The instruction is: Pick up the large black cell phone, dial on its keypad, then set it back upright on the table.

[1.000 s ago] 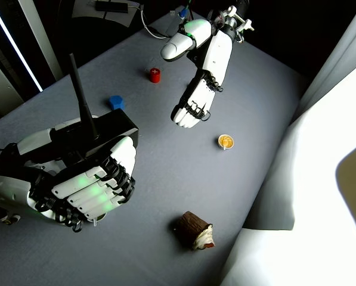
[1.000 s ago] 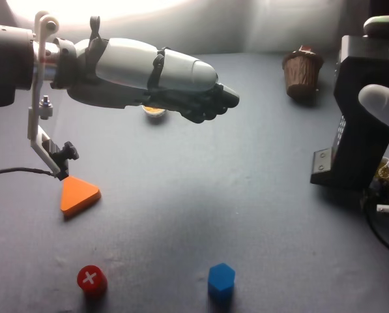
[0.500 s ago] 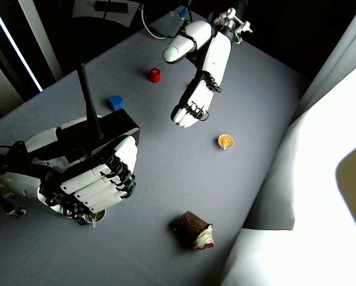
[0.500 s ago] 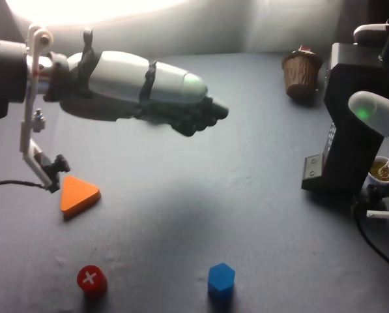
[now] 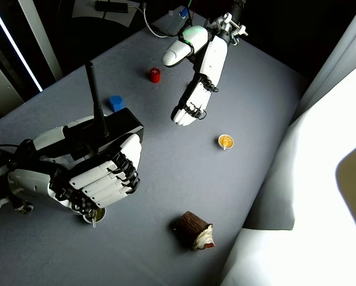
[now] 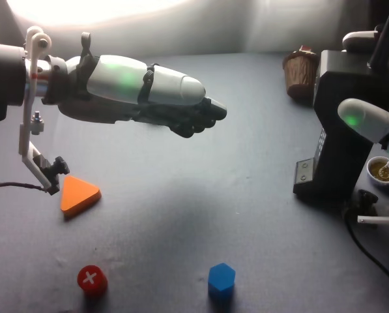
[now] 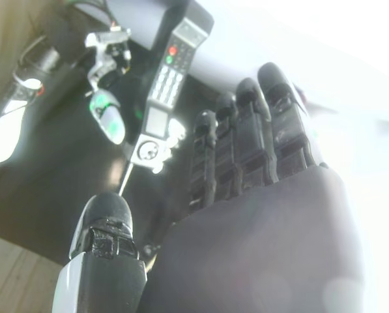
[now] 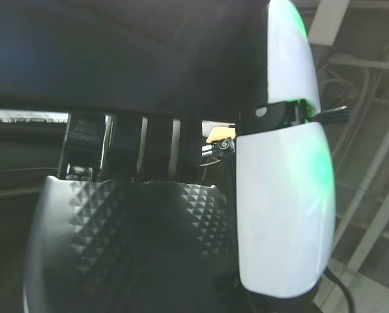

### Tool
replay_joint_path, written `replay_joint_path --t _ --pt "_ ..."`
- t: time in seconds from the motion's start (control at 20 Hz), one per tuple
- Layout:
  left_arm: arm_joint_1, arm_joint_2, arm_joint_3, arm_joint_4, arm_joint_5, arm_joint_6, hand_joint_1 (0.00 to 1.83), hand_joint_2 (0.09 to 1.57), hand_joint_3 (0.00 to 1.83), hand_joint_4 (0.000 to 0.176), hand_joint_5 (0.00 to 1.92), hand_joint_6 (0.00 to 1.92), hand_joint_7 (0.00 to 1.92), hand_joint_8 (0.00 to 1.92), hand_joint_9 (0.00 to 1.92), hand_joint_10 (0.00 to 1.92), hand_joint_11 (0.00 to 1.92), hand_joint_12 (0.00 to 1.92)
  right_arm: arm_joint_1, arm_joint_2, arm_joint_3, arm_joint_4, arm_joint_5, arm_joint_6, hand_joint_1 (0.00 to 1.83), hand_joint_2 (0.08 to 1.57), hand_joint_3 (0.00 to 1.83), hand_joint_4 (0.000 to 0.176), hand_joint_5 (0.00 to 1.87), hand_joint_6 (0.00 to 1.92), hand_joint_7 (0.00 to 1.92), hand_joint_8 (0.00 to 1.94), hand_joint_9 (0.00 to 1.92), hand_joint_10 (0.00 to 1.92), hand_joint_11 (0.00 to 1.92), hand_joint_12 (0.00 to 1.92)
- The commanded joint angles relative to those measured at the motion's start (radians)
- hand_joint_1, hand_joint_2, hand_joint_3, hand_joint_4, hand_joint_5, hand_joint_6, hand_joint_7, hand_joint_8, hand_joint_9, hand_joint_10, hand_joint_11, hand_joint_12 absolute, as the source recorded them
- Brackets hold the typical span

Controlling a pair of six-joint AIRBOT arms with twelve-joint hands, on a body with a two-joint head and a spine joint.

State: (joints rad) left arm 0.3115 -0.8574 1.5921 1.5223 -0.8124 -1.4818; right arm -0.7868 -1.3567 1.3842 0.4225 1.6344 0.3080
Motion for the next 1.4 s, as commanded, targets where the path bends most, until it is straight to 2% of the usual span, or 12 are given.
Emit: replay_joint_path --t 0.0,0.25,0.55,0.65,0.8,0.85,1.1,1.15,1.2,1.25,1.3,1.35 --pt "-0.030 0.007 -0.006 -0.079 -0.032 -0.003 0.00 1.19 0.00 0.028 0.22 0.00 0.18 0.00 0.17 0.00 0.00 0.48 -0.005 0.009 0.002 -0.018 0.130 0.016 1.49 1.11 0.00 0.000 0.92 0.86 0.96 0.90 0.95 1.10 0.84 1.60" --pt "-0.040 0.008 -0.008 -0.080 -0.031 -0.002 0.00 1.19 0.00 0.027 0.21 0.00 0.18 0.00 0.17 0.00 0.00 0.47 -0.023 0.008 -0.004 -0.018 0.130 0.013 1.49 1.10 0.00 0.000 0.94 0.88 0.98 0.85 0.99 1.02 0.85 1.57" --pt "-0.060 0.017 -0.008 -0.080 -0.029 -0.001 0.00 1.19 0.00 0.030 0.21 0.00 0.18 0.00 0.17 0.00 0.00 0.46 -0.032 0.010 -0.008 -0.018 0.130 0.010 1.49 1.11 0.00 0.000 0.91 0.90 0.95 0.90 0.94 1.10 0.86 1.57" --pt "-0.066 0.017 -0.006 -0.080 -0.029 -0.001 0.00 1.19 0.00 0.031 0.23 0.01 0.20 0.01 0.19 0.01 0.00 0.51 -0.032 0.010 -0.008 -0.018 0.130 0.009 1.49 1.10 0.00 0.000 0.93 0.88 0.98 0.86 0.96 1.08 0.85 1.57" --pt "-0.070 0.019 -0.006 -0.080 -0.029 -0.001 0.00 1.19 0.00 0.029 0.21 0.00 0.18 0.00 0.16 0.00 0.00 0.46 -0.032 0.011 -0.007 -0.018 0.130 0.009 1.49 1.10 0.00 0.000 0.90 0.92 0.97 0.84 0.98 1.05 0.88 1.55" --pt "-0.075 0.020 -0.005 -0.080 -0.029 -0.001 0.00 1.20 0.00 0.029 0.21 0.00 0.18 0.00 0.17 0.00 0.00 0.45 -0.032 0.011 -0.007 -0.018 0.130 0.009 1.49 1.11 0.00 0.000 0.87 0.95 0.95 0.88 0.95 1.10 0.87 1.57" --pt "-0.075 0.026 -0.005 -0.081 -0.029 -0.001 0.00 1.19 0.00 0.029 0.23 0.00 0.21 0.00 0.19 0.00 0.00 0.49 -0.035 0.014 -0.007 -0.018 0.130 0.006 1.49 1.12 0.00 0.000 0.85 1.03 0.89 0.98 0.92 1.10 0.85 1.56" --pt "-0.074 0.026 -0.005 -0.081 -0.029 -0.001 0.00 1.19 0.00 0.031 0.23 0.00 0.21 0.00 0.18 0.00 0.00 0.50 -0.036 0.015 -0.007 -0.017 0.130 0.005 1.39 1.13 0.00 0.000 0.86 1.08 0.91 1.01 0.93 1.20 0.82 1.25" --pt "-0.071 0.026 -0.004 -0.081 -0.029 -0.001 0.00 1.19 0.00 0.032 0.23 0.00 0.20 0.00 0.18 0.00 0.00 0.49 -0.038 0.016 -0.007 -0.017 0.130 0.005 1.37 1.13 0.00 0.000 0.87 1.08 0.92 1.00 0.93 1.21 0.84 1.12" --pt "-0.070 0.026 -0.003 -0.081 -0.029 -0.001 0.00 1.20 0.00 0.030 0.23 0.00 0.20 0.00 0.17 0.00 0.00 0.48 -0.040 0.016 -0.007 -0.017 0.130 0.005 1.37 1.14 0.00 0.000 0.83 1.13 0.90 1.03 0.92 1.25 0.82 1.09" --pt "-0.070 0.026 -0.002 -0.081 -0.029 -0.001 0.00 1.20 0.00 0.030 0.23 0.00 0.20 0.00 0.17 0.00 0.00 0.48 -0.040 0.016 -0.007 -0.017 0.130 0.004 1.22 1.18 0.00 0.000 0.79 1.22 0.92 1.10 0.90 0.76 0.77 1.07" --pt "-0.070 0.026 -0.002 -0.081 -0.029 -0.001 0.00 1.19 0.00 0.031 0.23 0.00 0.21 0.00 0.19 0.00 0.00 0.50 -0.040 0.016 -0.007 -0.017 0.130 0.000 1.13 1.21 0.01 0.000 0.77 1.28 0.84 0.51 0.90 0.44 0.68 1.04"
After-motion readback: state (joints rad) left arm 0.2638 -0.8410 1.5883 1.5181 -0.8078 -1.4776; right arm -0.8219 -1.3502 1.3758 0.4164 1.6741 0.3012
